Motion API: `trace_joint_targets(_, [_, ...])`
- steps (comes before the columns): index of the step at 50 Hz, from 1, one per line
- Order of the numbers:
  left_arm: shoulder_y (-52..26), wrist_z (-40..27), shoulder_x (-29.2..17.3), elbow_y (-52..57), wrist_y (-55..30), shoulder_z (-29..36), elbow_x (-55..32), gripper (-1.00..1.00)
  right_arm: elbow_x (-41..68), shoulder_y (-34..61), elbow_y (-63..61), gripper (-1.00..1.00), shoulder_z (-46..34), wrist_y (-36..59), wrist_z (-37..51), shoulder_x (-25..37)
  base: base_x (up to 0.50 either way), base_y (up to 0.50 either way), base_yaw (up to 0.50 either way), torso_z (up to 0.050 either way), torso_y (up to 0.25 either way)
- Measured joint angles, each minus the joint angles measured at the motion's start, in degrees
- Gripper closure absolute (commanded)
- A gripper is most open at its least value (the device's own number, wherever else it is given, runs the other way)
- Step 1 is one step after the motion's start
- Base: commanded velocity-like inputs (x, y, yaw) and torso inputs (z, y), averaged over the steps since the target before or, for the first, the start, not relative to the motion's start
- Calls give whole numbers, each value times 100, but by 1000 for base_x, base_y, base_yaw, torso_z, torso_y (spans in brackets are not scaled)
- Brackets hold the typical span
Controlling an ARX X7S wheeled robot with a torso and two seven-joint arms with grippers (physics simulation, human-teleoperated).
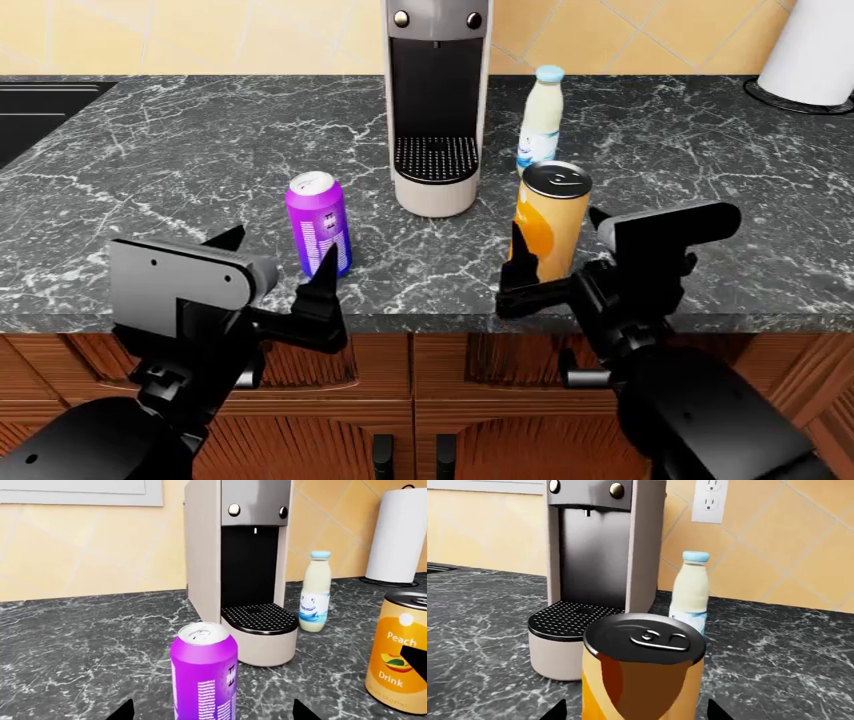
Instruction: Move the drinks to the dining counter.
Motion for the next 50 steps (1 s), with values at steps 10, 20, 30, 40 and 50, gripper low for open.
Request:
trace_joint_targets(10, [38, -8, -19, 1, 46, -5, -25, -100, 56, 90, 239, -100, -47, -20, -99, -13, 0, 0, 0, 0, 0])
trace_joint_targets(20, [78, -16, -38, -8, 98, -1, -38, -100, 99, 49, 181, 100, -12, -10, -12, 21, 0, 0, 0, 0, 0])
trace_joint_targets(30, [72, -9, -39, -80, 159, 74, -14, -100, 148, -56, -22, 100, 18, -11, 106, 72, 0, 0, 0, 0, 0])
trace_joint_targets(40, [-79, 37, -9, -296, 249, 230, 59, -100, 209, -78, -504, 100, 70, 108, 271, 144, 0, 0, 0, 0, 0])
trace_joint_targets(50, [-246, 100, 10, -587, 381, 435, 203, -100, 526, -9, -1312, 100, 287, 522, 479, 208, 0, 0, 0, 0, 0])
